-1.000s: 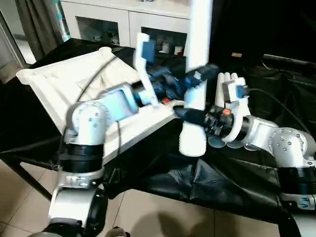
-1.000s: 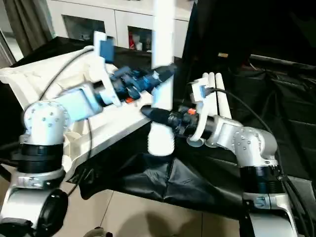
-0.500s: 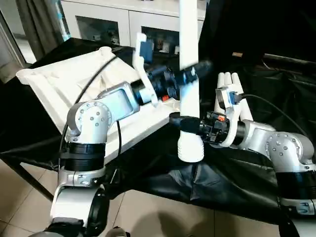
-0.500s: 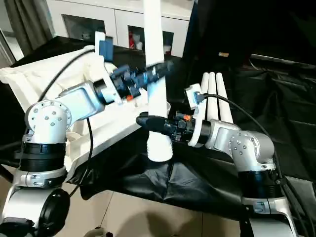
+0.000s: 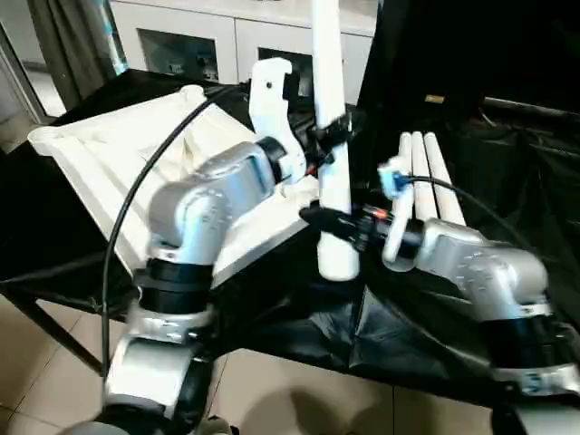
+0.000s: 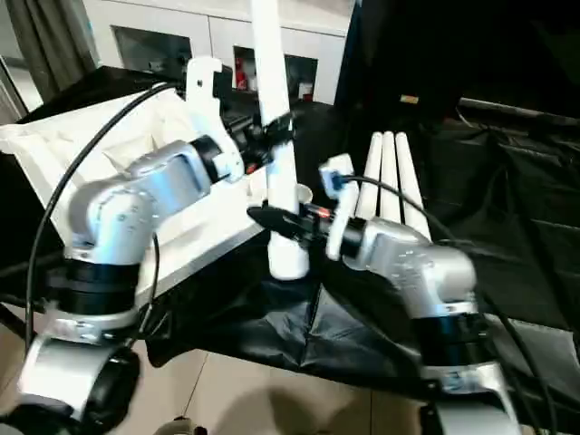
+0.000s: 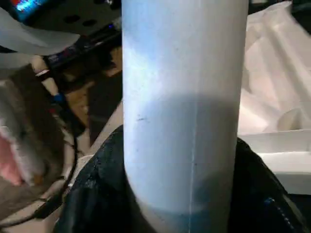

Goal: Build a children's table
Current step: Move to table

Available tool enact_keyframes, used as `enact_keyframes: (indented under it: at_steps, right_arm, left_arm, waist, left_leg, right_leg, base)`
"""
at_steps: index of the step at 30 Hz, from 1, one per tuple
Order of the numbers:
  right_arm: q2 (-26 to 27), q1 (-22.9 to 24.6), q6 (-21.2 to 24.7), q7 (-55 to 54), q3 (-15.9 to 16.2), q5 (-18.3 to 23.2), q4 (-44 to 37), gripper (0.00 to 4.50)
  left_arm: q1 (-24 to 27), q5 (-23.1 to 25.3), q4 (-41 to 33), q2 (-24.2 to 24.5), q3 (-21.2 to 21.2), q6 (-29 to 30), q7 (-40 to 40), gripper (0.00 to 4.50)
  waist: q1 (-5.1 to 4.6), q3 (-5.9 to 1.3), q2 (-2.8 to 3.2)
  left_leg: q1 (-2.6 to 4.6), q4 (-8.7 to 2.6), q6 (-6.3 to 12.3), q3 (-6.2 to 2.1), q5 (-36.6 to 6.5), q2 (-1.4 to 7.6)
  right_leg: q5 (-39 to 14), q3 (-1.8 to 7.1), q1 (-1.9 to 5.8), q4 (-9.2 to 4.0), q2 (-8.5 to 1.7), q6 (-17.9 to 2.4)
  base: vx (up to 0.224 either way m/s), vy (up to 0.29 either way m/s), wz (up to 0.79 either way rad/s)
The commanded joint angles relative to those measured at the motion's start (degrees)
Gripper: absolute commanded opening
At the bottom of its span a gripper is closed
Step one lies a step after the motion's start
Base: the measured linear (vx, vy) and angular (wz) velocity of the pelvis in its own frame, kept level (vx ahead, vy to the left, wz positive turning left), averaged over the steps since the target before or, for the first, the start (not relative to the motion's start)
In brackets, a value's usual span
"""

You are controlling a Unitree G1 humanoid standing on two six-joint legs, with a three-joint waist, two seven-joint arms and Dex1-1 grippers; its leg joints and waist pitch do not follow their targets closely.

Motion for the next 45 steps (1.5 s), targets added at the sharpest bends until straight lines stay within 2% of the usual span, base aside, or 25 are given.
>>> enact_keyframes:
  at_steps: [1,7,8,12,13,14,15,16,17,18,19,22,25,28,29,32,33,37,38,39,40,41,43,44,45]
  right_arm:
    - [0.5,-1.8,-2.0,0.5,2.0,-0.3,-4.5,1.89]
    - [1.8,-2.1,-4.5,-2.7,2.6,-3.5,-4.7,1.89]
    - [2.0,-2.1,-5.1,-3.3,2.7,-4.2,-4.6,2.45]
    - [2.2,-1.6,-2.4,-0.4,1.2,-0.2,-4.7,2.79]
    - [2.0,-1.6,-2.6,-0.1,1.3,-0.3,-4.7,2.94]
    - [0.5,-1.2,-0.7,3.7,0.9,1.9,-4.2,3.06]
    - [0.5,-1.2,-0.7,3.7,0.9,1.9,-4.2,3.06]
    - [-0.2,-1.0,0.3,5.5,0.9,3.0,-4.2,3.11]
    - [-1.9,-0.4,2.6,9.3,0.9,5.5,-5.2,3.24]
    - [-2.1,-0.3,2.8,9.7,1.0,5.7,-5.4,3.31]
    - [-4.0,0.3,4.0,13.0,1.9,6.9,-6.8,3.35]
    - [-7.7,1.5,6.5,19.1,3.5,9.3,-9.4,3.35]
    - [-9.3,1.7,6.9,20.5,4.8,9.3,-10.0,3.02]
    - [-8.7,1.6,7.3,19.8,4.4,9.4,-9.5,2.96]
    - [-8.2,1.5,7.5,19.5,4.0,9.8,-9.3,2.68]
    - [-8.0,1.5,7.6,19.5,3.8,9.9,-9.4,2.50]
    - [-7.9,1.6,7.7,19.4,3.8,10.0,-9.5,2.39]
    - [-7.2,1.7,7.0,18.3,4.0,9.8,-9.3,2.18]
    - [-6.9,1.6,6.7,17.7,4.0,9.6,-9.1,2.12]
    - [-6.6,1.7,6.5,17.2,3.9,9.4,-9.0,2.04]
    - [-5.6,1.4,5.7,15.4,3.5,8.7,-8.3,2.04]
    - [-3.6,1.0,3.7,11.9,2.8,7.0,-7.2,2.02]
    - [-2.6,0.9,2.6,10.2,2.4,6.3,-6.7,1.99]
    - [-1.6,0.9,2.3,8.7,2.3,5.9,-6.8,1.96]
    - [-1.6,0.9,2.3,8.7,2.3,5.9,-6.8,1.94]
  left_arm:
    - [0.8,2.6,1.3,0.1,0.0,-0.1,3.2,1.93]
    - [1.1,3.5,1.7,-0.5,1.3,-2.4,4.9,1.85]
    - [1.3,3.3,1.7,-0.3,1.1,-2.7,3.9,1.84]
    - [2.4,1.7,1.2,3.7,-3.3,-5.0,-9.5,1.82]
    - [2.6,1.0,1.1,4.2,-3.7,-5.1,-11.6,1.82]
    - [2.6,-2.3,1.1,6.3,-4.0,-4.4,-19.4,1.82]
    - [2.6,-2.3,1.1,6.3,-4.0,-4.4,-19.4,1.82]
    - [2.5,-3.6,1.1,7.2,-4.0,-4.0,-22.3,1.82]
    - [2.2,-5.7,0.8,8.9,-4.3,-3.0,-27.5,1.82]
    - [2.2,-6.0,0.7,9.1,-4.2,-3.0,-28.2,1.82]
    - [2.3,-8.9,-0.1,10.2,-3.8,-2.4,-34.0,1.82]
    - [2.0,-15.2,-2.0,12.5,-2.7,-0.4,-44.7,1.82]
    - [0.9,-18.8,-2.7,12.4,-1.4,1.5,-47.1,1.82]
    - [0.5,-20.9,-2.8,12.0,-0.7,2.4,-47.8,1.82]
    - [0.6,-20.6,-2.7,12.3,-1.0,2.1,-48.6,1.81]
    - [1.0,-21.1,-2.7,12.3,-1.0,2.1,-48.7,1.81]
    - [1.2,-21.2,-2.8,12.1,-0.9,2.1,-48.3,1.81]
    - [1.4,-19.3,-2.0,11.4,-0.8,1.1,-45.3,1.81]
    - [1.2,-18.1,-1.2,11.0,-0.7,0.5,-43.6,1.81]
    - [1.0,-16.9,-0.6,10.8,-0.6,0.0,-42.0,2.37]
    - [1.1,-15.6,0.1,10.6,-0.6,-0.4,-40.0,2.37]
    - [1.3,-11.0,1.3,10.1,-1.2,-2.7,-34.6,2.51]
    - [1.4,-8.3,1.8,9.7,-1.5,-4.1,-31.5,2.51]
    - [1.1,-5.0,3.0,9.6,-1.9,-4.5,-26.6,2.58]
    - [1.1,-5.0,3.0,9.6,-1.9,-4.5,-26.6,2.87]
  waist:
    - [-0.04,-4.78,0.17]
    - [-0.13,-4.76,0.17]
    - [-0.15,-4.78,0.18]
    - [-0.17,-4.82,0.09]
    - [-0.17,-4.78,0.32]
    - [-0.19,-4.78,0.28]
    - [-0.23,-4.74,0.16]
    - [-0.21,-4.80,0.37]
    - [-0.12,-4.86,0.42]
    - [-0.05,-4.86,0.43]
    - [-0.03,-4.73,0.29]
    - [0.05,-4.78,0.24]
    - [0.01,-4.73,0.02]
    - [-0.11,-4.49,-0.11]
    - [-0.14,-4.49,-0.24]
    - [-0.13,-4.41,-0.11]
    - [-0.16,-4.43,-0.36]
    - [0.02,-4.52,-0.28]
    - [0.06,-4.59,-0.30]
    - [0.07,-4.55,-0.21]
    - [0.07,-4.55,-0.21]
    - [-0.09,-4.61,-0.26]
    - [-0.28,-4.62,-0.27]
    - [-0.24,-4.83,-0.33]
    - [-0.31,-4.73,-0.35]
  left_leg:
    - [0.62,-4.10,-0.74,-0.29,-7.9,0.90]
    - [0.58,-4.17,-0.79,-0.33,-8.0,0.91]
    - [0.65,-4.17,-0.90,-0.32,-8.1,0.90]
    - [0.66,-4.37,-0.59,-0.37,-8.2,0.92]
    - [0.80,-4.42,-0.69,-0.35,-8.1,1.02]
    - [0.80,-4.39,-0.78,-0.29,-7.8,0.95]
    - [0.83,-4.43,-0.54,-0.21,-7.9,0.87]
    - [0.85,-4.44,-0.60,-0.23,-7.7,1.04]
    - [1.00,-4.38,-0.36,-0.20,-7.9,0.96]
    - [0.95,-4.38,-0.21,-0.21,-7.7,0.99]
    - [0.82,-4.39,-0.08,-0.18,-7.5,0.96]
    - [0.82,-4.34,0.22,-0.07,-7.0,1.09]
    - [0.85,-4.21,0.10,0.04,-7.4,1.04]
    - [0.77,-4.27,-0.16,0.00,-8.7,1.05]
    - [0.82,-4.29,-0.38,-0.02,-8.6,1.05]
    - [1.02,-4.38,-0.77,-0.06,-9.5,1.14]
    - [0.95,-4.38,-0.79,-0.06,-9.3,1.13]
    - [0.93,-4.33,-0.99,-0.08,-8.8,1.15]
    - [0.93,-4.31,-0.90,-0.07,-8.4,1.14]
    - [0.84,-4.35,-0.93,-0.10,-8.1,1.13]
    - [0.84,-4.35,-0.93,-0.10,-8.1,1.13]
    - [0.72,-4.30,-1.22,-0.06,-8.1,1.03]
    - [0.81,-4.46,-1.68,-0.21,-8.1,1.14]
    - [0.84,-4.34,-1.74,-0.16,-7.6,1.15]
    - [0.70,-4.41,-1.60,-0.16,-7.1,1.07]
  right_leg:
    - [-13.8,2.52,3.77,-4.92,-4.01,-7.6]
    - [-13.9,2.54,3.62,-4.99,-3.94,-7.0]
    - [-14.0,2.54,3.63,-4.99,-3.92,-6.8]
    - [-14.4,2.59,3.65,-4.95,-4.01,-6.2]
    - [-14.1,2.65,3.48,-4.92,-4.01,-6.3]
    - [-13.2,2.68,3.52,-4.87,-4.02,-6.7]
    - [-13.3,2.67,3.57,-4.93,-3.92,-6.9]
    - [-12.2,2.74,3.55,-4.63,-3.96,-7.5]
    - [-11.7,2.71,3.65,-4.61,-3.95,-8.0]
    - [-11.2,2.73,3.68,-4.53,-3.96,-8.3]
    - [-10.8,2.70,3.72,-4.52,-3.96,-8.7]
    - [-10.2,2.77,3.83,-4.21,-4.11,-9.8]
    - [-11.3,2.81,3.84,-4.25,-4.20,-10.4]
    - [-16.1,2.78,3.76,-4.75,-4.26,-8.9]
    - [-17.1,2.75,3.65,-4.94,-4.22,-8.2]
    - [-19.4,2.74,3.41,-5.20,-4.20,-7.3]
    - [-19.6,2.72,3.48,-5.19,-4.18,-7.1]
    - [-19.8,2.74,3.36,-5.17,-4.21,-6.4]
    - [-18.9,2.74,3.40,-5.08,-4.19,-6.5]
    - [-18.3,2.73,3.38,-5.07,-4.12,-6.6]
    - [-18.3,2.73,3.38,-5.07,-4.12,-6.6]
    - [-17.8,2.70,3.41,-5.01,-4.15,-6.6]
    - [-17.9,2.66,3.37,-5.07,-4.13,-5.9]
    - [-17.2,2.73,3.52,-4.93,-4.17,-5.8]
    - [-16.5,2.73,3.54,-4.90,-4.09,-5.8]
  base:
    - [0.000,0.000,0.00]
    - [0.000,0.000,0.00]
    - [0.000,0.000,0.00]
    - [0.000,0.000,0.00]
    - [0.000,0.000,0.00]
    - [0.000,0.000,0.00]
    - [0.000,0.000,0.00]
    - [0.000,0.000,0.00]
    - [0.000,0.000,0.00]
    - [0.000,0.000,0.00]
    - [0.000,0.000,0.00]
    - [0.000,0.000,0.00]
    - [0.000,0.000,0.00]
    - [0.000,0.000,0.00]
    - [0.000,0.000,0.00]
    - [0.000,0.000,0.00]
    - [0.000,0.000,0.00]
    - [0.000,0.000,0.00]
    - [0.000,0.000,0.00]
    - [0.000,0.000,0.00]
    - [0.000,0.000,0.00]
    - [0.000,0.000,0.00]
    - [0.000,0.000,0.00]
    - [0.000,0.000,0.00]
    - [0.000,0.000,0.00]
